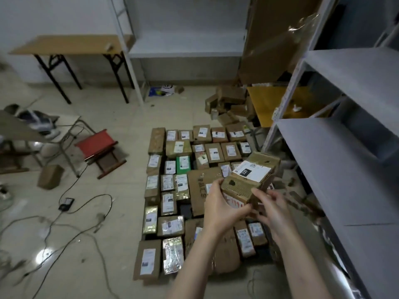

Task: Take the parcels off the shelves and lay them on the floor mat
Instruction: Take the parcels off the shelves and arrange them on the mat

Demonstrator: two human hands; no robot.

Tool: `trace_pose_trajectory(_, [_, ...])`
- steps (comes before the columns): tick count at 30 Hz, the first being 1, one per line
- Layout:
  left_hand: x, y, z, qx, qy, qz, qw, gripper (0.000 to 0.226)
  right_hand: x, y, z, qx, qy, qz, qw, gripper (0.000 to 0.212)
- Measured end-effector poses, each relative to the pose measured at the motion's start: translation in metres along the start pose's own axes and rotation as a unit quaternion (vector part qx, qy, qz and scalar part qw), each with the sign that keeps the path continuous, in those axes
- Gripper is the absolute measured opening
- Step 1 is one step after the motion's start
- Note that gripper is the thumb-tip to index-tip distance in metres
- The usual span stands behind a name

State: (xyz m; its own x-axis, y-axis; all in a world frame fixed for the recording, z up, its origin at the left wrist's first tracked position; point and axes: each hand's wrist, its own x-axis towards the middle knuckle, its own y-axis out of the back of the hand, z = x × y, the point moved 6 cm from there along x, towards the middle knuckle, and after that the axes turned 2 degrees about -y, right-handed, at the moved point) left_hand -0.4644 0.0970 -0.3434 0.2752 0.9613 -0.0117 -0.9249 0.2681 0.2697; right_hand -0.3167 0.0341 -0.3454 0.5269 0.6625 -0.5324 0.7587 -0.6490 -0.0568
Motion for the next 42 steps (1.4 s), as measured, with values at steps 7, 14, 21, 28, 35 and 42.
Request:
trace_pose_trajectory(7, [-0.007,0.037,-0.095,0.021,0.083,-0.038,0.996,0.087,0.022,-0.054,0.088,-0.020,-0.091,0.034,0.995,0.051])
trace_pose_trajectory(14, [0.013,0.060,-0.181,0.072,0.160,-0.087,0.981,0.093,0.077,-0.097,0.152,-0.058,-0.140,0.025,0.988,0.054])
trace_pose_trajectory(21, [0.041,0.083,-0.291,0.196,0.260,-0.102,0.940,0.088,0.172,-0.106,0.192,-0.082,-0.141,0.060,0.985,0.054])
trace_pose_trajectory(28, [0.066,0.089,-0.387,0.280,0.355,-0.113,0.885,0.072,0.265,-0.087,0.240,-0.150,-0.155,0.072,0.974,0.052])
trace_pose_trajectory(35, [0.092,0.072,-0.469,0.330,0.375,-0.117,0.858,0.065,0.336,-0.097,0.306,-0.193,-0.161,0.030,0.967,0.054])
trace_pose_trajectory(42, [0.097,0.065,-0.559,0.379,0.386,-0.155,0.827,0.066,0.382,-0.125,0.384,-0.239,-0.142,-0.013,0.961,0.053])
